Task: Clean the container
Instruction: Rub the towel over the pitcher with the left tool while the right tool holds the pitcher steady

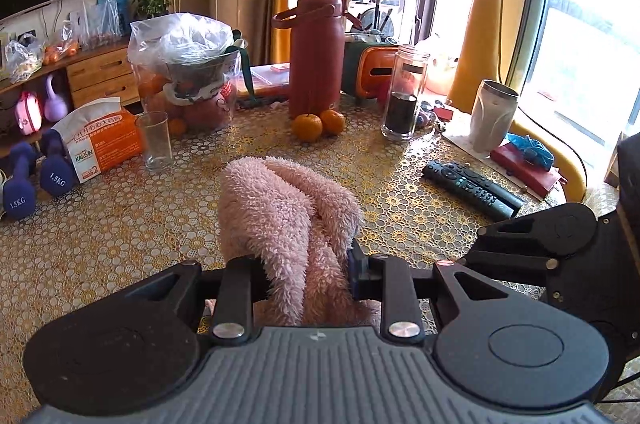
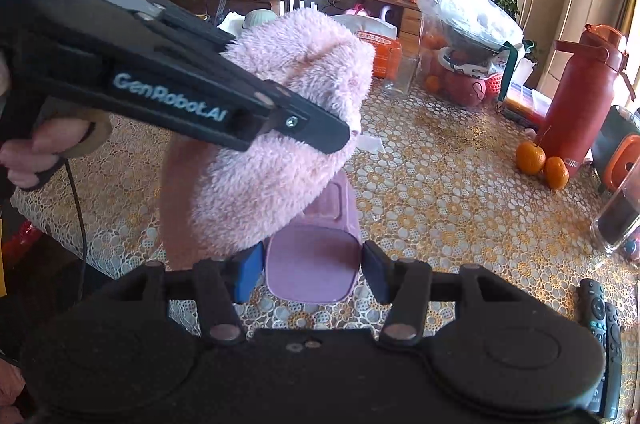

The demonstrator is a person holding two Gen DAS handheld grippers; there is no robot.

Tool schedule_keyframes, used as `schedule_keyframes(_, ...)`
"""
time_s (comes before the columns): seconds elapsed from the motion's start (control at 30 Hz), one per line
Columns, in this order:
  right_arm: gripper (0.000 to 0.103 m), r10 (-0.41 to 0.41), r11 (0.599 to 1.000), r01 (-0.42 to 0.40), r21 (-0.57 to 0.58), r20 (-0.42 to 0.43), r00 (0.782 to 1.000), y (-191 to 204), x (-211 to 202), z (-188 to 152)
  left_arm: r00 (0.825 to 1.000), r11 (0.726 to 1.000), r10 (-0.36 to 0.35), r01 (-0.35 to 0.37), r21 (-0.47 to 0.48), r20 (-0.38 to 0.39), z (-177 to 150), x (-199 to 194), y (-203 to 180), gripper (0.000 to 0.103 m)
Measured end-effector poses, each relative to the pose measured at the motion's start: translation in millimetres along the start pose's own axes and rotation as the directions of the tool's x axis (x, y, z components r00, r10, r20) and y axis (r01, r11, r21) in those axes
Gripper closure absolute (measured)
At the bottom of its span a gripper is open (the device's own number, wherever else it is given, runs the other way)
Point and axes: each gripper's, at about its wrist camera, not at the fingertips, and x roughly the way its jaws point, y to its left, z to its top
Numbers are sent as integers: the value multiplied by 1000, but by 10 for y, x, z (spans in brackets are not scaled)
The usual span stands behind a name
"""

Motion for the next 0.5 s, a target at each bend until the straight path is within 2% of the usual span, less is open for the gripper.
schedule_keyframes(0.23, 51, 5, 1000, -5, -17, 17, 1000, -10, -8, -16, 999, 997, 47, -48, -67, -16, -14, 80, 275, 77)
schedule_keyframes(0.37, 51, 0, 999, 1, -55, 31, 1000, 30, -5, -15, 994, 993, 102, -103, -62, -26, -24, 16, 347, 77)
schedule_keyframes(0.5, 51, -17, 990, 22, -139, 41, 999, 129, -4, -38, 997, 995, 81, -82, -62, -8, -21, -206, 401, 76)
